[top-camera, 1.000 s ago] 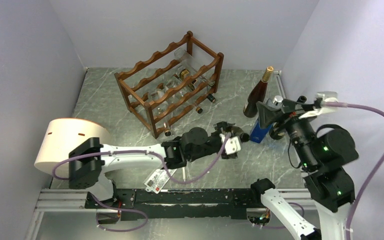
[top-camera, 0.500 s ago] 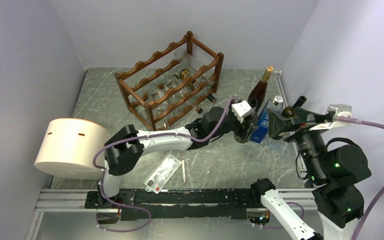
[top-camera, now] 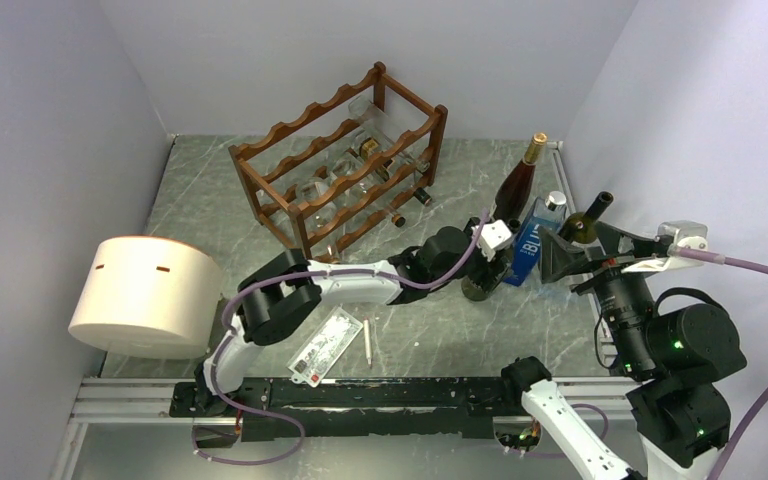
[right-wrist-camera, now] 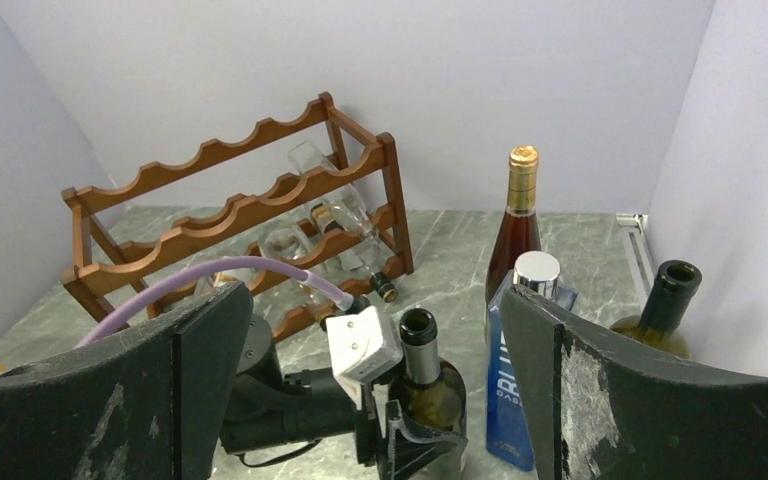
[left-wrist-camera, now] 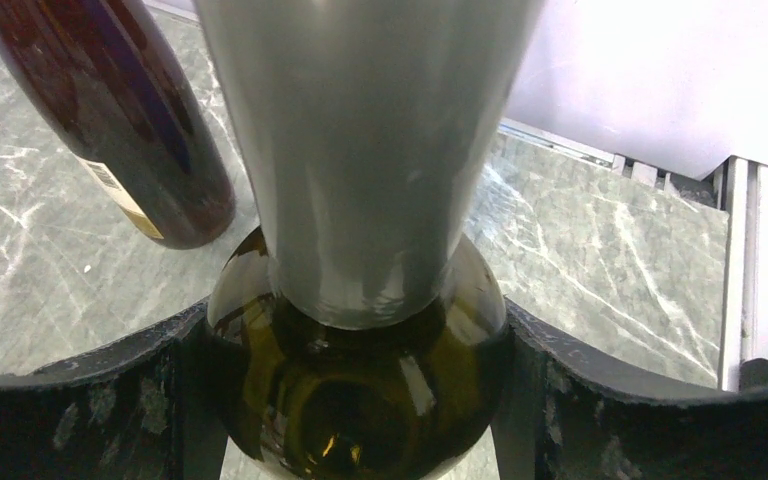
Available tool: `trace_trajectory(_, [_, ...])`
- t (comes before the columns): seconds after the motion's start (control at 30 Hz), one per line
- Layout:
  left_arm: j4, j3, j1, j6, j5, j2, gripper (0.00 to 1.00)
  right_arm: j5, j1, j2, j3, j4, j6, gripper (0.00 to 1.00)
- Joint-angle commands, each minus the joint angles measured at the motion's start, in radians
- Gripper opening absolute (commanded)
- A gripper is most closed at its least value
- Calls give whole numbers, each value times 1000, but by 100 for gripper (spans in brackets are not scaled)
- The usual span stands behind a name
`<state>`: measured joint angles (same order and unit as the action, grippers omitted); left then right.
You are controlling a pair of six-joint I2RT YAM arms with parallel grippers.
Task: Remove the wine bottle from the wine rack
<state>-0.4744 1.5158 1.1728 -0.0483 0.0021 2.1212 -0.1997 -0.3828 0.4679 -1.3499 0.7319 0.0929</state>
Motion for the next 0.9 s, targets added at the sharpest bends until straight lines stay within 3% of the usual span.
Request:
trace_trajectory(0.0, [-126, 88, -6, 13, 2, 18, 19, -13, -9, -13, 17, 14, -12, 100])
trace_trajectory(0.13, [-95, 124, -7, 31, -11, 53, 21, -28, -10, -16, 18, 21, -21, 100])
trace_trajectory(0.2, [-102, 125, -7, 31, -23, 60, 27, -34, -11, -22, 18, 21, -24, 100])
trace_trajectory(0.37, [-99, 109, -6, 24, -33, 44, 69, -47, -15, -33, 26, 27, -23, 100])
trace_trajectory(0.43, [-82, 109, -5, 27, -31, 30, 98, -51, -16, -38, 32, 25, -22, 100])
trace_trajectory(0.6, [-84, 65, -3, 27, -27, -43, 100, -48, -20, -25, 25, 18, -18, 100])
trace_trajectory(0.87, [-85, -154, -3, 66, -53, -300, 100, -61, -21, 17, -39, 19, -35, 100])
